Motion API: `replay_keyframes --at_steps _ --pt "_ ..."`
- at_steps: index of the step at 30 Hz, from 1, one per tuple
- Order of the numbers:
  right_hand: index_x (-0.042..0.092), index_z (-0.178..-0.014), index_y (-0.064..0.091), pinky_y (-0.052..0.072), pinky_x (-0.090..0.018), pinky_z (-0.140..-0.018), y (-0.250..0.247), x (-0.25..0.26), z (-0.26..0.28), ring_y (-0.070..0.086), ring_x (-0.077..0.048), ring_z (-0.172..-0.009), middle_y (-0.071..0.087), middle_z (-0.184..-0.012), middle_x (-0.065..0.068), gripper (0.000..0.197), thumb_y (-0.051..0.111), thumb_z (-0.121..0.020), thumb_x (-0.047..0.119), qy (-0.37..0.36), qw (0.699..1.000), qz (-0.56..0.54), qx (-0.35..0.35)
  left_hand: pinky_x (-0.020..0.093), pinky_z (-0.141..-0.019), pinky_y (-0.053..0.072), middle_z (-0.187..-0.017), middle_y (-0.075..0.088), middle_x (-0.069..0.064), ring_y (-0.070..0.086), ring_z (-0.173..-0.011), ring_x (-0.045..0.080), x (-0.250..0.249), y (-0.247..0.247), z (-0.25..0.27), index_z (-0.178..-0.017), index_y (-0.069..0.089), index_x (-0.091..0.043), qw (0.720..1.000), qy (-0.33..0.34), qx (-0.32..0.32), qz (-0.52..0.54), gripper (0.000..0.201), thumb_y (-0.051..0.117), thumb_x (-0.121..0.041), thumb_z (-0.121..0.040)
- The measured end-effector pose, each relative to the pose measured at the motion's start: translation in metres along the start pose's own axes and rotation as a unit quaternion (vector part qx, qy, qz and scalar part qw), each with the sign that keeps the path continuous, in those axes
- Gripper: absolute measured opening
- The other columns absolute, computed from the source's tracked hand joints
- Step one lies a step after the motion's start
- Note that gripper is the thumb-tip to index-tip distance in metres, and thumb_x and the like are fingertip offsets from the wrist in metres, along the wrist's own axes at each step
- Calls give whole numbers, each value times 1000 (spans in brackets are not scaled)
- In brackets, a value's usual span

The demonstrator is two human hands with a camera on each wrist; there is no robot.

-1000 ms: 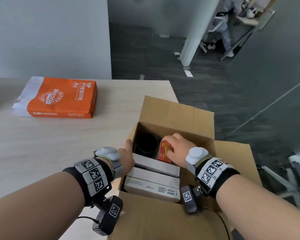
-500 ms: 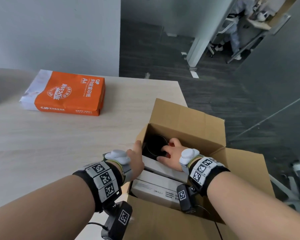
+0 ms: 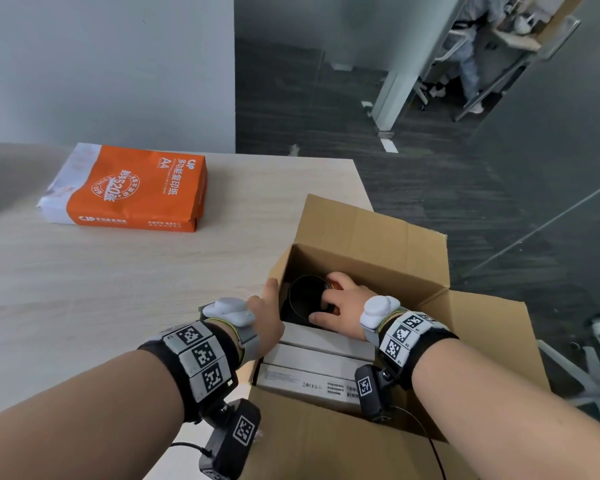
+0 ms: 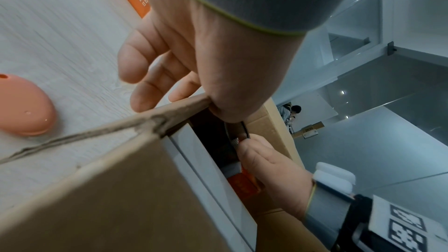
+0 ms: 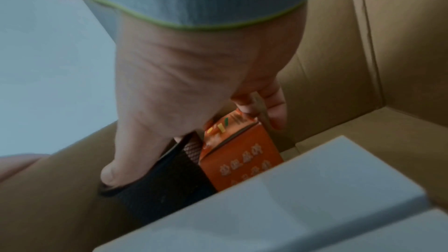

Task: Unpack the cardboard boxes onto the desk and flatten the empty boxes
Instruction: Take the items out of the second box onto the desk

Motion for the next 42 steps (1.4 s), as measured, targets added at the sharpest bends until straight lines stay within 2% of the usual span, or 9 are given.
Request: replay_keyframes --at_steps 10,16,19,21,24,27,31,37,42 --pt "22 -104 66 37 -28 -95 -81 7 67 49 -17 -125 35 -151 7 32 44 -103 45 -78 986 -89 -121 45 -98 50 -142 50 6 59 -115 29 25 -19 4 -155 25 -33 982 42 15 183 70 46 -63 -96" --pt "27 -102 65 41 -30 -100 -123 67 77 44 -6 -123 34 -149 15 25 48 -97 45 -159 972 -68 -159 40 -108 45 -141 53 -12 52 -128 11 49 -85 26 -145 45 -41 851 137 -35 506 115 64 -94 -45" --pt "29 -103 66 44 -37 -102 -135 106 62 46 -6 -121 38 -145 15 38 39 -93 55 -206 957 -73 -189 20 -102 47 -130 54 -22 52 -117 -14 48 -115 42 -141 37 -43 841 219 -67 491 105 90 -65 -53" --pt "29 -108 66 44 -40 -104 -139 136 48 47 -9 -124 38 -147 14 45 35 -93 58 -229 951 -73 -195 19 -94 54 -124 59 -18 59 -111 -9 63 -124 48 -136 38 -41 844 225 -121 471 96 95 -43 -58" --pt "28 -118 65 44 -40 -106 -137 178 29 48 -15 -128 36 -152 10 55 30 -97 66 -269 945 -90 -160 24 -82 58 -119 65 -13 66 -105 4 104 -122 53 -132 44 -40 829 184 -195 491 93 83 -55 -49" --pt "32 -118 59 45 -33 -102 -120 218 8 48 -12 -122 36 -144 12 74 28 -79 88 -330 936 -88 -83 30 -92 57 -117 69 -13 67 -106 3 152 -104 55 -131 51 -38 816 136 -218 518 87 84 -54 -52" --pt "40 -123 50 49 -44 -99 -91 258 -23 53 -9 -110 40 -135 18 62 72 -71 68 -359 931 -62 -15 53 -99 54 -116 73 1 69 -110 26 205 -68 47 -128 57 -34 772 88 -208 594 80 88 -40 -55" --pt "52 -154 3 34 -48 -115 -49 310 -74 32 -31 -146 23 -164 1 94 60 -83 32 -293 954 -68 -11 33 -92 54 -112 74 -5 69 -105 14 268 -19 31 -125 58 -25 706 -8 -245 664 78 84 -40 -53" --pt "53 -154 4 39 -44 -105 -23 309 -125 47 -35 -134 27 -158 -4 86 59 -90 32 -158 986 -6 -62 25 -86 53 -109 70 -8 69 -96 6 309 18 14 -110 59 -37 665 -112 -299 675 74 84 -48 -41"
Point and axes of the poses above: each hand's wrist, its own z-axis away from the middle knuckle, its own y-axis out of the palm, x = y × z, the point moved 7 cm from there along -z, towards the middle knuckle
